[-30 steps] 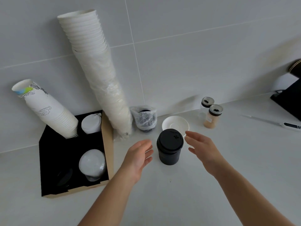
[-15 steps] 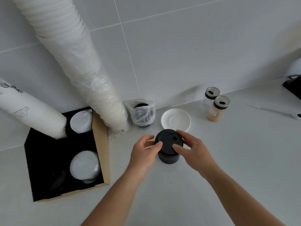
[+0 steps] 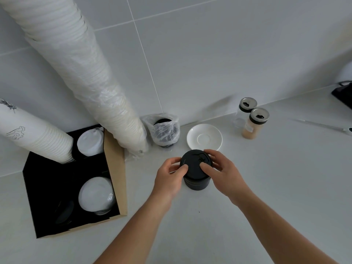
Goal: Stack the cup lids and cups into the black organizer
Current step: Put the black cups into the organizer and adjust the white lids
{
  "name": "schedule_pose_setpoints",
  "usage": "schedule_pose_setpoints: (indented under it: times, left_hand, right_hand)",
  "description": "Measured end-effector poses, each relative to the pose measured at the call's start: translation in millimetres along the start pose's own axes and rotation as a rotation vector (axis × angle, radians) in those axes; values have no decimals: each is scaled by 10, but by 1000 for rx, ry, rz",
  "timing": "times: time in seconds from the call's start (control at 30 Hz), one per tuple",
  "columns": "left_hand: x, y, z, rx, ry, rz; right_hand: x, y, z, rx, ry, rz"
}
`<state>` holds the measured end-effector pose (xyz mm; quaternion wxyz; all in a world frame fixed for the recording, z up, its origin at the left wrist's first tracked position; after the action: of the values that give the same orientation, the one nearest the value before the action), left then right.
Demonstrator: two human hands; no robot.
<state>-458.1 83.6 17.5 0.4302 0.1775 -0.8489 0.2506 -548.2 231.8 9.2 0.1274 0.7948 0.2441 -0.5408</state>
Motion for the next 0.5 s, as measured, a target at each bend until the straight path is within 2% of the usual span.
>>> schedule_pose_setpoints:
  times: [0.17, 0.33, 0.5]
  left_hand:
    - [-104, 23, 103, -75, -58, -35]
    - [-321, 134, 116, -341, -295, -90]
    - [-319, 259, 137, -490, -321, -199]
  right_hand:
    - [17, 51, 54, -43, 103, 216]
    - [67, 38, 114, -40, 142, 251]
    - [71, 22, 167, -59, 191, 288]
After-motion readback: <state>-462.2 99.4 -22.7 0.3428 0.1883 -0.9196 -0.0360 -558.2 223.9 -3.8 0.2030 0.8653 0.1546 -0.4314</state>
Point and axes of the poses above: each hand's wrist, its own z-axis towards the middle knuckle, its own y-axis out of the palm, x = y × z, the point moved 5 cm from there along z, towards the middle knuckle, and after that the axes turned 8 degrees about z, right-handed, at the moved point
